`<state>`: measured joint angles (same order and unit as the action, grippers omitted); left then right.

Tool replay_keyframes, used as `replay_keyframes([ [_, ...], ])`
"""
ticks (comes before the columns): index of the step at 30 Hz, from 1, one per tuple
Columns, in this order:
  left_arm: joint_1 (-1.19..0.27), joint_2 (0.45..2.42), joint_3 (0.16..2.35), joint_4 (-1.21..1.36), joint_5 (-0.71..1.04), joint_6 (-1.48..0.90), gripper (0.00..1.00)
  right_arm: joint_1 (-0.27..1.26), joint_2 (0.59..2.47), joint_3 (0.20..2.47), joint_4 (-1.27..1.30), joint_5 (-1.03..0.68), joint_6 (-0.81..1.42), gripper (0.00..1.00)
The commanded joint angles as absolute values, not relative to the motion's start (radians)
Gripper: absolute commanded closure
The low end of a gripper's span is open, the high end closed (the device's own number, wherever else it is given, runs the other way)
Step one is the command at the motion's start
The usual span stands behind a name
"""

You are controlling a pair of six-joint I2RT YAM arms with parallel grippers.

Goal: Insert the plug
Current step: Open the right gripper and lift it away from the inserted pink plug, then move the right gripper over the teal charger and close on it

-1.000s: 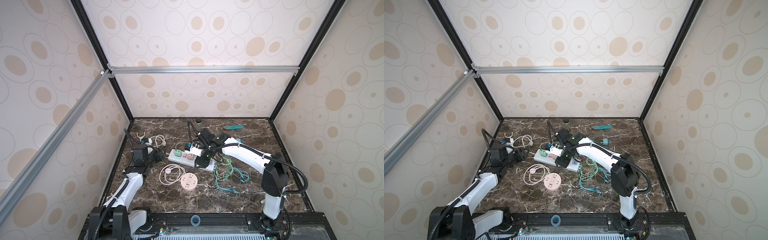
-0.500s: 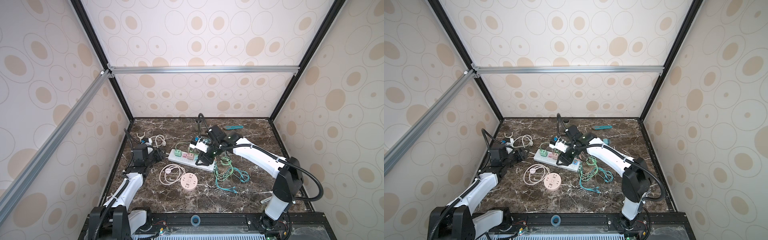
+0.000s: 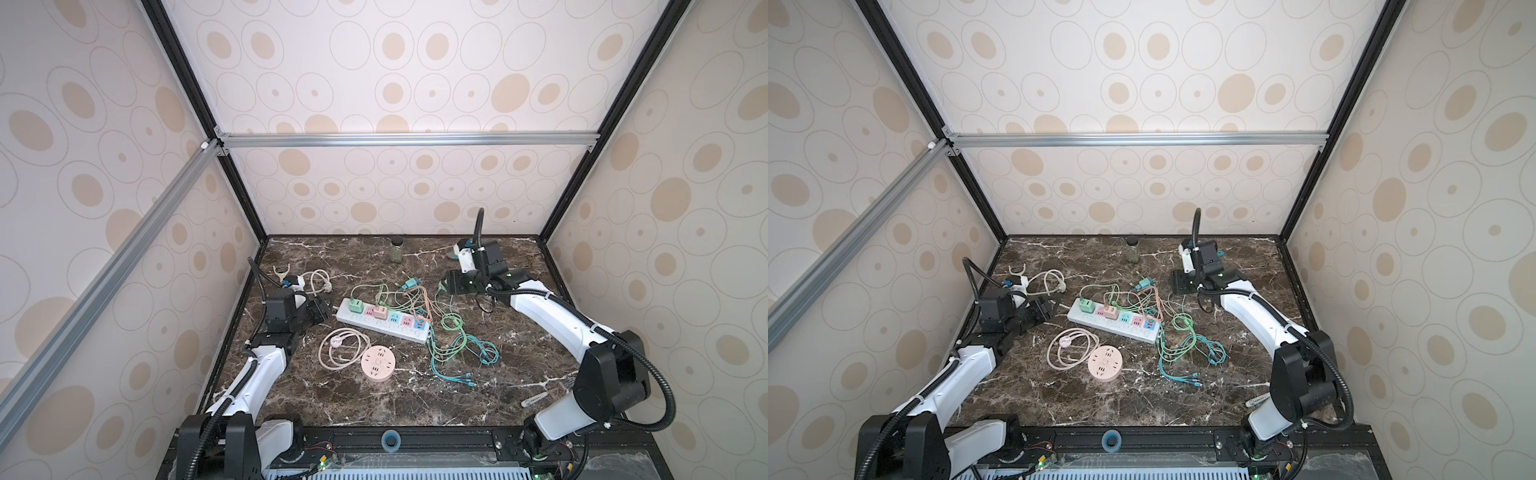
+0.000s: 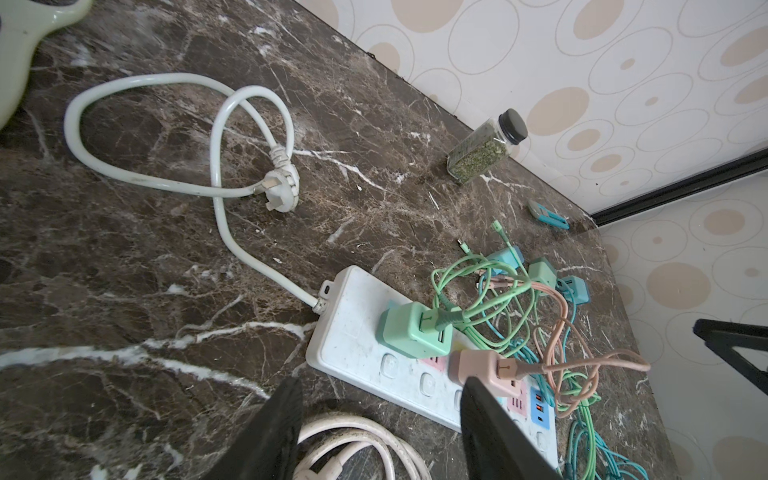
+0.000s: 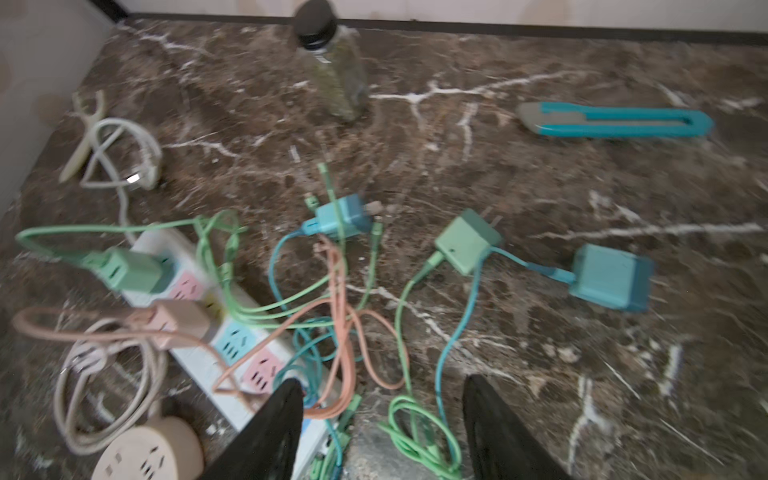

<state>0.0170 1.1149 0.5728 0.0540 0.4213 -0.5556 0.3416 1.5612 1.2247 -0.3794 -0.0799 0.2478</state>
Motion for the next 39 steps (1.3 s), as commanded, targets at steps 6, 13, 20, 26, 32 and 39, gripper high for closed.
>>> replay_keyframes([
  [6,0.028,1.053,0.579,0.005,0.417,-0.522,0.36,0.215,1.681,1.209,-0.389,0.031,0.512,0.36],
  [13,0.03,1.036,0.576,-0.004,0.412,-0.52,0.35,0.201,1.784,1.252,-0.363,0.033,0.603,0.36],
  [20,0.028,1.017,0.577,-0.022,0.399,-0.5,0.35,0.188,1.855,1.257,-0.312,0.025,0.672,0.35],
  [26,0.03,1.014,0.574,-0.022,0.398,-0.498,0.34,0.176,1.905,1.283,-0.283,0.02,0.72,0.36],
  [32,0.031,1.008,0.572,-0.021,0.399,-0.499,0.34,0.166,1.967,1.344,-0.29,0.024,0.757,0.36],
  [39,0.031,1.003,0.569,-0.021,0.401,-0.497,0.34,0.16,2.04,1.413,-0.308,0.031,0.793,0.35],
])
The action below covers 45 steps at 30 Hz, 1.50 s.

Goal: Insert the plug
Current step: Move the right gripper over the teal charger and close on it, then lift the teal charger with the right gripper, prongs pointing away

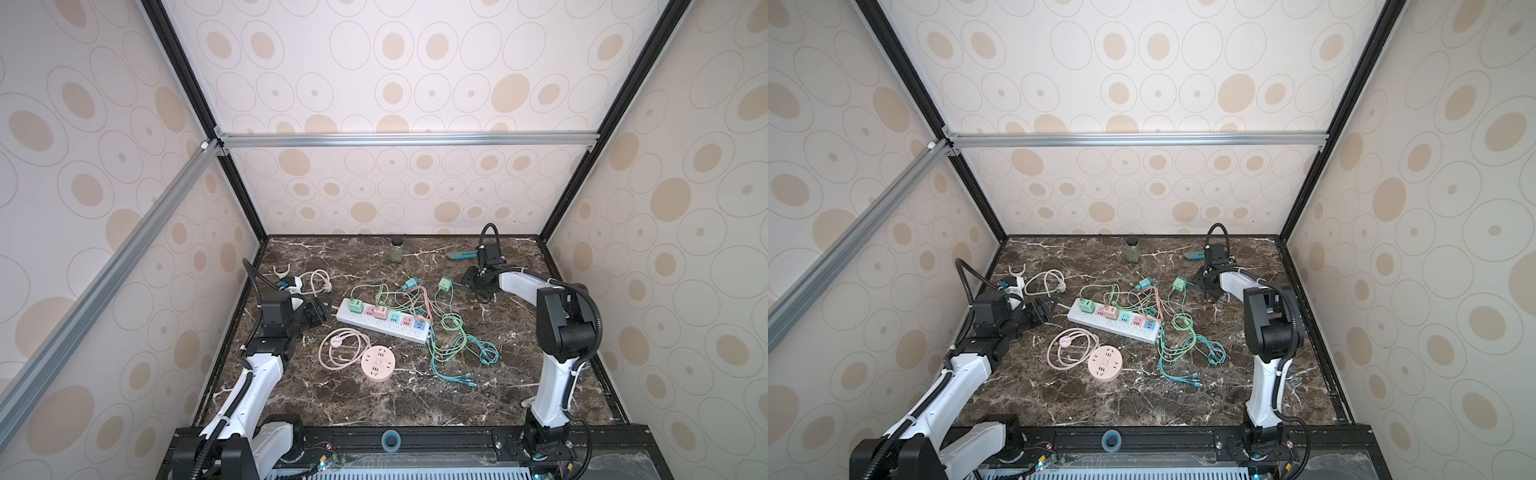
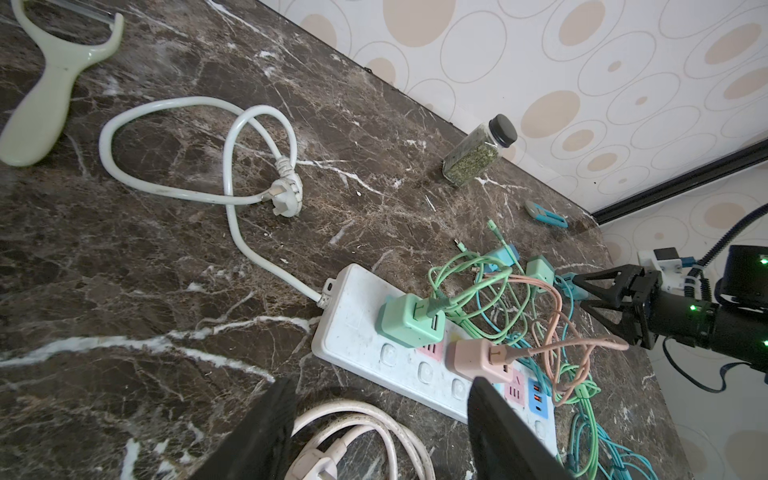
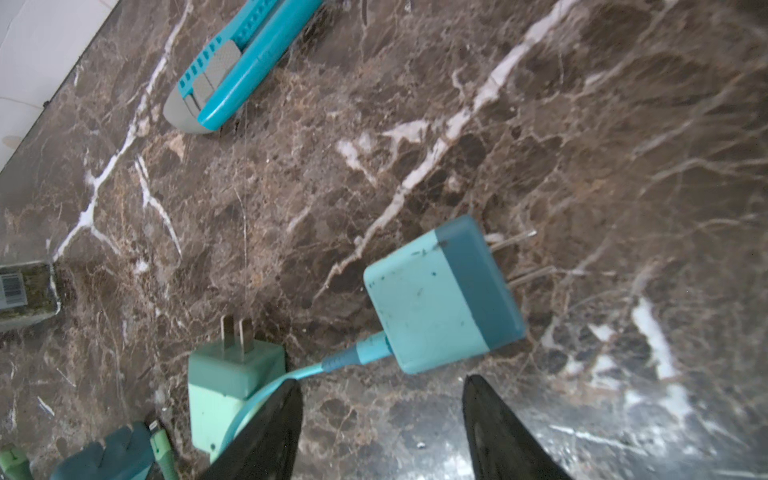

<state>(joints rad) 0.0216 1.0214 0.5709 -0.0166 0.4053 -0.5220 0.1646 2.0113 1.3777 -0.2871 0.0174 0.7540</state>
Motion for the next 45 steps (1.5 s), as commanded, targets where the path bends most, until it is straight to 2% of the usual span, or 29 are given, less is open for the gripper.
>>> replay_keyframes([
  [1,0.031,1.002,0.569,-0.022,0.401,-0.496,0.34,0.158,2.048,1.423,-0.315,0.037,0.796,0.35],
  [7,0.03,1.002,0.568,-0.019,0.402,-0.495,0.34,0.152,2.083,1.455,-0.329,0.065,0.804,0.31],
  [16,0.031,0.997,0.566,-0.018,0.401,-0.494,0.34,0.142,2.14,1.516,-0.36,0.101,0.82,0.31],
  [35,0.032,0.989,0.566,-0.021,0.406,-0.489,0.34,0.14,2.25,1.635,-0.452,0.182,0.828,0.4],
  [45,0.031,0.994,0.565,-0.015,0.411,-0.491,0.34,0.141,2.228,1.605,-0.439,0.175,0.773,0.51],
])
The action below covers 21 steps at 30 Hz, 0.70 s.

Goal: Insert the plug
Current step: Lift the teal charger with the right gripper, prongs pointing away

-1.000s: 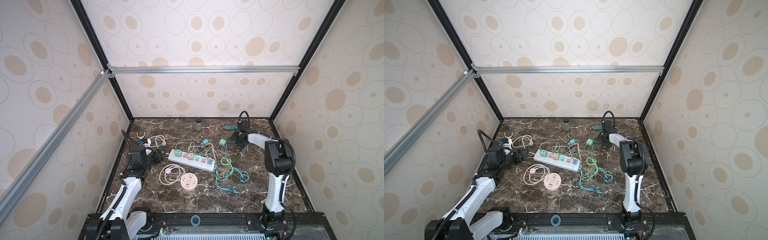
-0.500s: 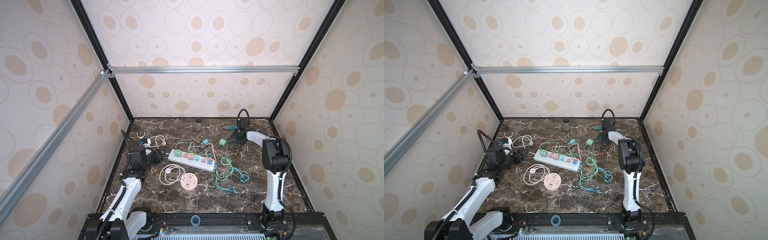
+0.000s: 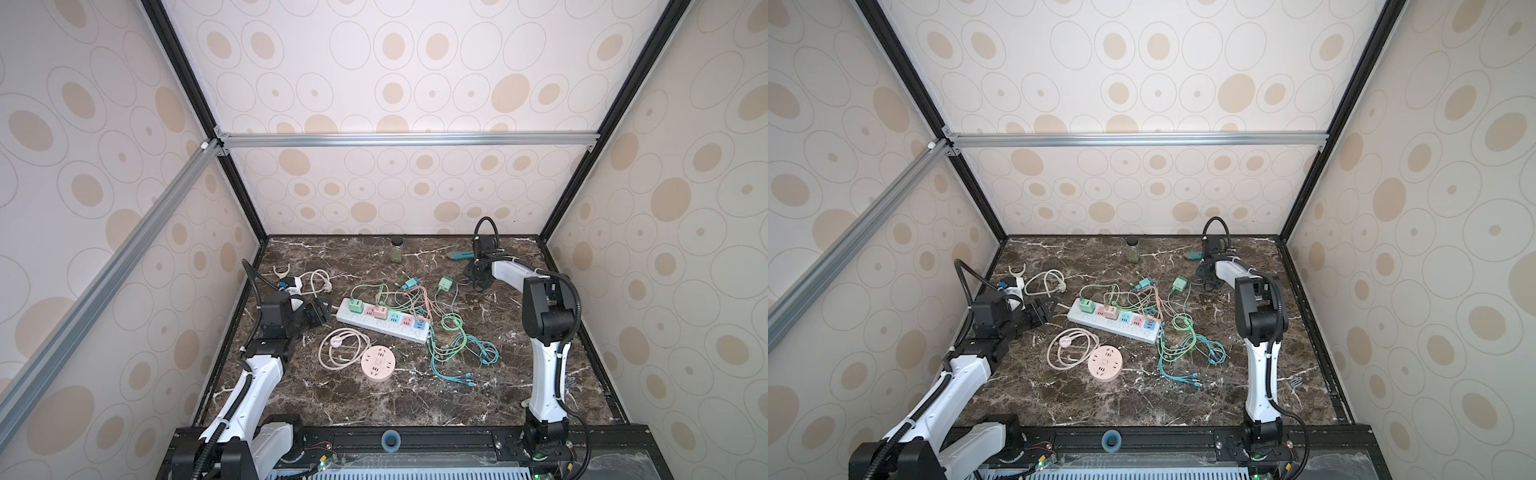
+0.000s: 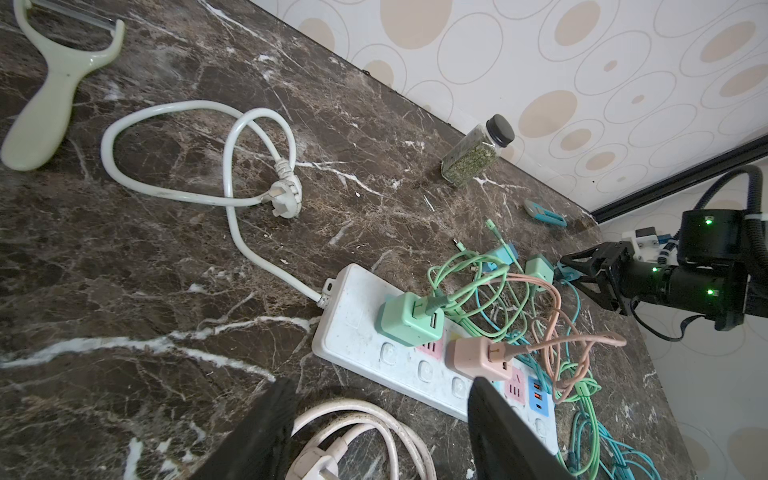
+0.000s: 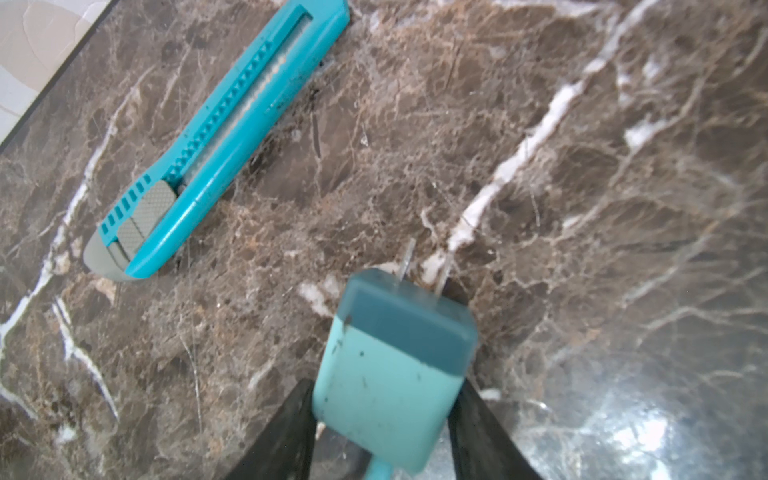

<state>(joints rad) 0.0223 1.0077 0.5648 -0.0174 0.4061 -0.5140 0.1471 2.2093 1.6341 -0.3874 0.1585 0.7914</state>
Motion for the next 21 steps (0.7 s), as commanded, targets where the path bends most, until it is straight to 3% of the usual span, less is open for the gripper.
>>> replay_keyframes([
  [1,0.032,0.993,0.565,-0.012,0.411,-0.492,0.34,0.141,2.224,1.602,-0.44,0.183,0.76,0.53],
  [9,0.032,0.989,0.557,-0.008,0.411,-0.497,0.33,0.141,2.195,1.595,-0.438,0.148,0.575,0.6],
  [21,0.031,0.994,0.557,-0.004,0.414,-0.497,0.33,0.141,2.106,1.528,-0.558,-0.013,0.311,0.58],
])
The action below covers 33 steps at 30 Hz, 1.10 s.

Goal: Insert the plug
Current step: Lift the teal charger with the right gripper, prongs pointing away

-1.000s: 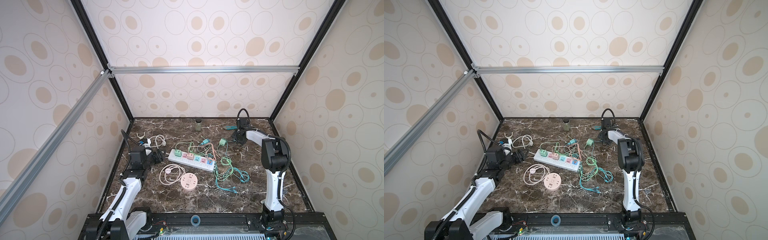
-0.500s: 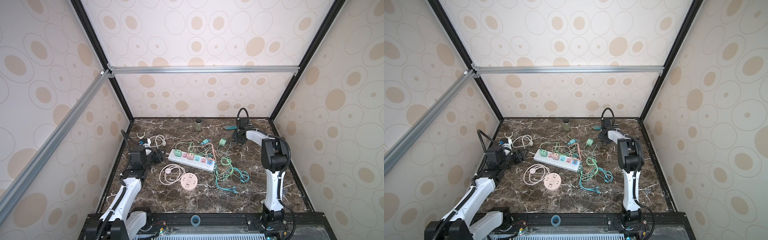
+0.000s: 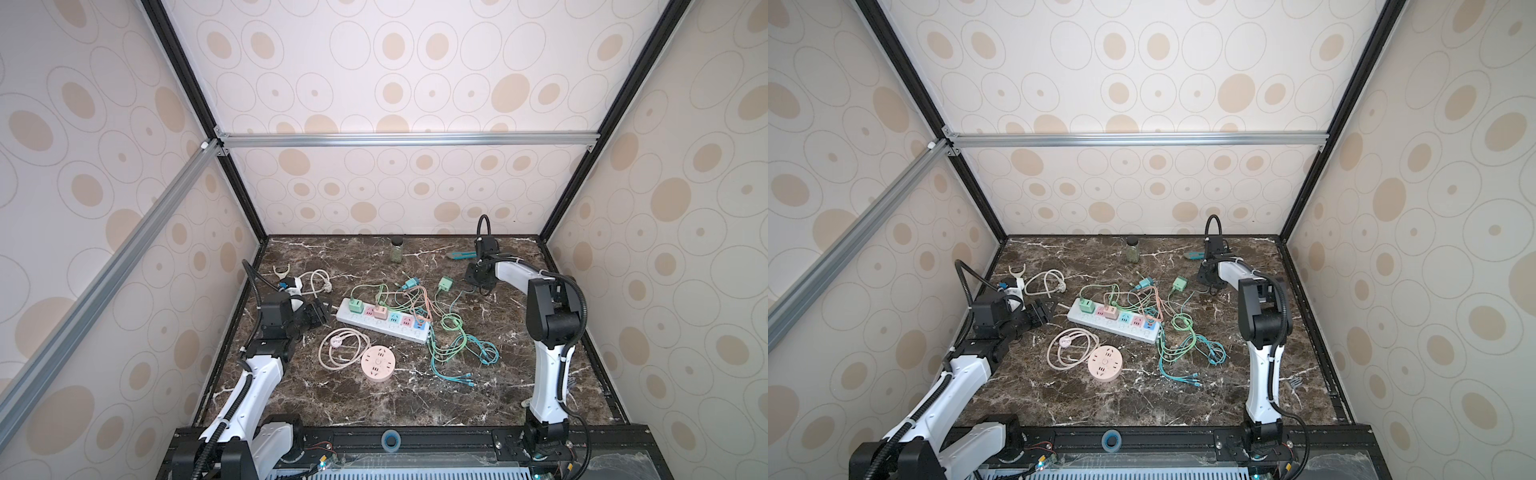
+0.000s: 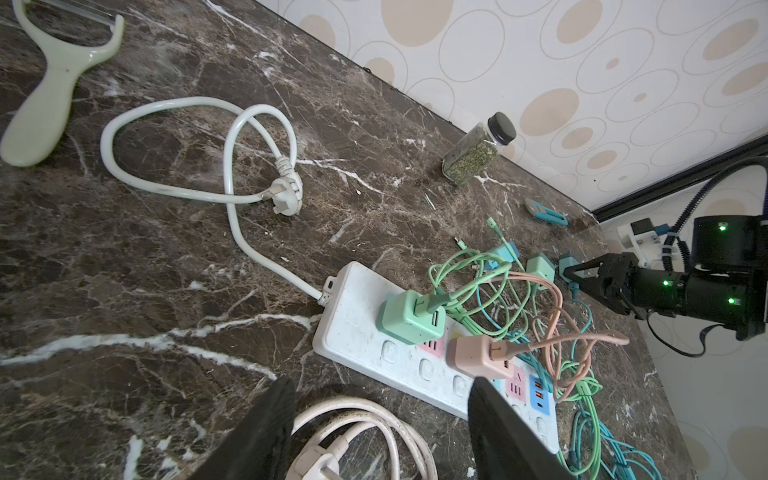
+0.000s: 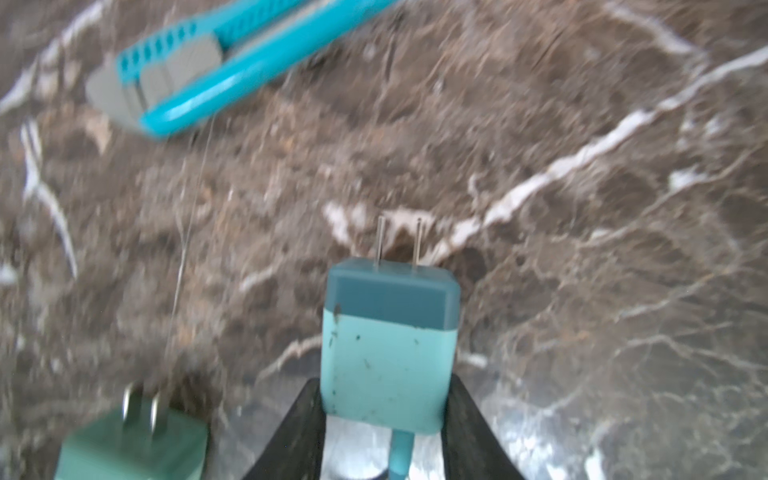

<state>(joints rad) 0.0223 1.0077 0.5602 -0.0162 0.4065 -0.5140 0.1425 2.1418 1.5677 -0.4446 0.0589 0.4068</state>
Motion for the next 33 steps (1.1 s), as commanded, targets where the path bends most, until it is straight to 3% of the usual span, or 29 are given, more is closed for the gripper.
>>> replay_keyframes([
  [1,0.032,0.995,0.557,-0.005,0.416,-0.497,0.34,0.141,2.099,1.522,-0.569,-0.028,0.297,0.57],
  [6,0.032,1.006,0.556,0.003,0.422,-0.5,0.33,0.141,2.073,1.497,-0.614,-0.106,0.247,0.55],
  [14,0.031,1.005,0.554,0.006,0.423,-0.503,0.34,0.144,2.086,1.511,-0.65,-0.034,0.209,0.48],
  [33,0.032,1.0,0.555,-0.002,0.422,-0.499,0.34,0.166,2.127,1.564,-0.571,0.021,0.369,0.35],
])
